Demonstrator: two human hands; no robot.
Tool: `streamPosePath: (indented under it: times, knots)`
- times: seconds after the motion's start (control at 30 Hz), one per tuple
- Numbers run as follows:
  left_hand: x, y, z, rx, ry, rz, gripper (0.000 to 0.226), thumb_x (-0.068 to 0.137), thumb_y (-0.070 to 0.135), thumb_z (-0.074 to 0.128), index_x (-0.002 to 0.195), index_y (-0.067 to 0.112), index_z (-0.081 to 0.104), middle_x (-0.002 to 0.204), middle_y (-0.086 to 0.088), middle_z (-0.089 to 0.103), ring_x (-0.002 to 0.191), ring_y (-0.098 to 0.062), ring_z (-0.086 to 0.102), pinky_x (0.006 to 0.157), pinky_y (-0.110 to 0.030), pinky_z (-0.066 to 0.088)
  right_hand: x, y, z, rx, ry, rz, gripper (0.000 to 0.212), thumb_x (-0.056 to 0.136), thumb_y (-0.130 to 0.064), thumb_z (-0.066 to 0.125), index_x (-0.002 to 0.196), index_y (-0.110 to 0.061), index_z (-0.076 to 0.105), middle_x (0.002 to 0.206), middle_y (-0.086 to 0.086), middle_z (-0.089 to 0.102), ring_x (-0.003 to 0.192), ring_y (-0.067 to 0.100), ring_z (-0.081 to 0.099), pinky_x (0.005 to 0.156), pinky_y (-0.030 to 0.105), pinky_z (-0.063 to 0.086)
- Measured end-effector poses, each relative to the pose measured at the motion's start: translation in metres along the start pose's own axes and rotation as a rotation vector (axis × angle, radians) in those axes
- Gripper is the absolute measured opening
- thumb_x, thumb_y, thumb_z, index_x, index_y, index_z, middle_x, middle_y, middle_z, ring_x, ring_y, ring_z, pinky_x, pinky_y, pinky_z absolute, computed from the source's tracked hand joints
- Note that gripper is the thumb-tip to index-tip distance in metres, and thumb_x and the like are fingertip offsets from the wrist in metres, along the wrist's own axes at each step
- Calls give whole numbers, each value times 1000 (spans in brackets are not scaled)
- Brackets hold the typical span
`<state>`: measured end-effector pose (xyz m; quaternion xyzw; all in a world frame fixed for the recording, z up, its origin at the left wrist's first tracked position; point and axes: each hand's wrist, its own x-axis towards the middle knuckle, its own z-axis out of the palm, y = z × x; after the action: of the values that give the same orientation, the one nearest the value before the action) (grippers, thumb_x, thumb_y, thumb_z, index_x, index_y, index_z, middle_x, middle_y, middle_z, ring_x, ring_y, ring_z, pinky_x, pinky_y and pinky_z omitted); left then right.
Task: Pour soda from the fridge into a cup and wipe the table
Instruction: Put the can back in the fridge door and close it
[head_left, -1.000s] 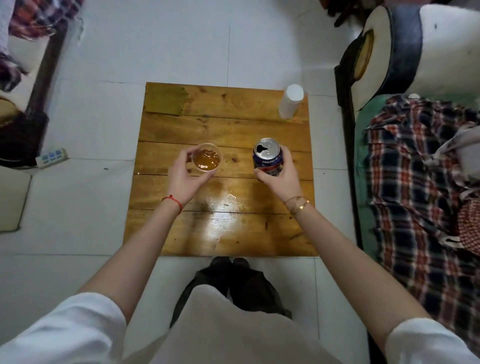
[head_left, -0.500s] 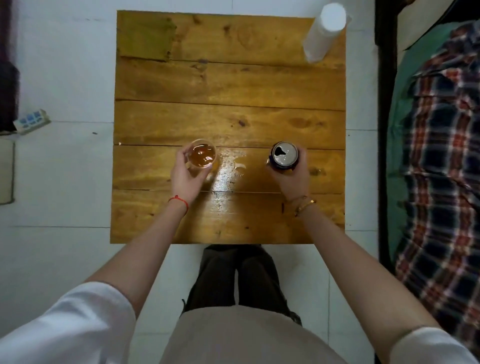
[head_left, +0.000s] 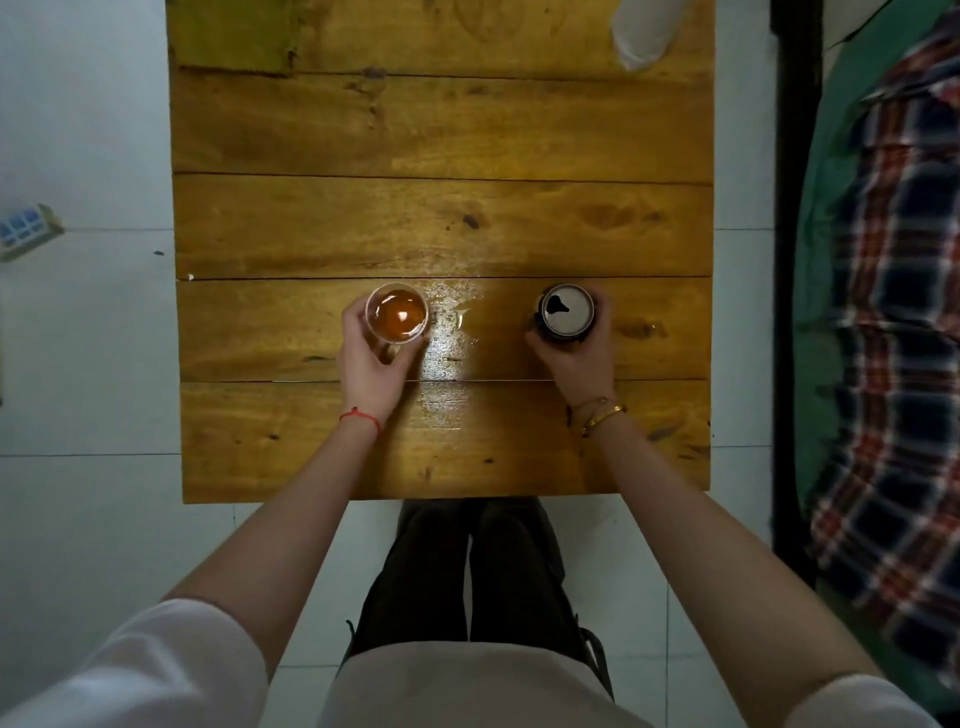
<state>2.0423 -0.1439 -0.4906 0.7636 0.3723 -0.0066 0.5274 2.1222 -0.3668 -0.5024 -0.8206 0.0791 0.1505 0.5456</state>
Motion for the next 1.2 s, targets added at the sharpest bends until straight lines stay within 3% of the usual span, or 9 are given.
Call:
streamPosePath:
  times: [0.23, 0.4, 0.47, 0.57, 0.7, 0.8, 0.97, 1.1, 1.2]
  knots:
    - [-1, -5, 2, -10, 1, -3, 77, 75, 11, 82, 139, 16, 40, 123, 11, 51, 117, -6, 52, 102, -23, 48, -2, 6, -4, 2, -14, -22, 74, 67, -16, 86, 126, -18, 42, 120, 2, 57, 111, 14, 57, 90, 10, 45]
    - [-15, -1, 6, -65, 38, -122, 92, 74, 13, 84, 148, 17, 29, 135, 11, 44, 123, -3, 45, 101, -17, 42, -6, 8, -13, -55, -73, -11, 85, 63, -29, 86, 135, -17, 40, 132, 1, 52, 124, 14, 50, 105, 31, 44]
    - [-26, -4, 11, -70, 93, -202, 84, 77, 16, 82, 145, 15, 34, 139, 4, 48, 117, -9, 52, 98, -22, 46, -11, 9, -19, -95, -72, -4, 87, 63, -32, 84, 137, -17, 40, 136, 2, 49, 127, 15, 47, 108, 39, 42]
    - [-41, -4, 26, 18, 122, -307, 48, 84, 15, 74, 126, 10, 51, 126, -6, 58, 100, -15, 59, 95, -33, 51, -15, 7, -30, -145, -55, -12, 82, 67, -28, 83, 137, -13, 42, 136, 3, 49, 127, 17, 47, 107, 43, 42]
    - [-47, 13, 55, -29, -206, -423, 6, 96, 26, 58, 95, 24, 63, 110, -6, 66, 108, -27, 63, 100, -45, 51, -12, -2, -38, -228, -81, -42, 73, 73, -28, 80, 135, -11, 46, 134, 3, 52, 125, 17, 48, 105, 42, 43]
    - [-45, 31, 79, -115, -349, -478, 22, 101, 27, 48, 84, 27, 62, 104, -7, 66, 109, -31, 64, 99, -49, 51, -10, -8, -37, -261, -105, -71, 68, 75, -27, 80, 133, -12, 48, 131, 2, 54, 122, 15, 50, 104, 36, 44]
    - [-37, 41, 112, -284, -356, -586, 17, 102, 19, 45, 107, 14, 60, 116, -8, 64, 110, -22, 63, 97, -39, 51, -12, -8, -37, -218, -98, -111, 63, 74, -22, 81, 128, -13, 51, 118, -11, 53, 111, 6, 53, 97, 20, 44]
    - [-33, 42, 119, -348, -326, -635, 18, 100, 19, 46, 88, 16, 59, 107, -8, 64, 98, -20, 63, 98, -41, 52, -15, -7, -39, -186, -99, -105, 62, 73, -21, 81, 127, -15, 52, 118, -11, 56, 109, 5, 56, 96, 22, 48]
    - [-34, 47, 114, -410, -312, -695, 16, 100, 17, 46, 90, 13, 58, 105, -7, 63, 87, -17, 63, 101, -42, 51, -21, -18, -45, -167, -107, -90, 63, 73, -25, 82, 128, -15, 52, 119, -10, 57, 106, 2, 55, 92, 15, 46]
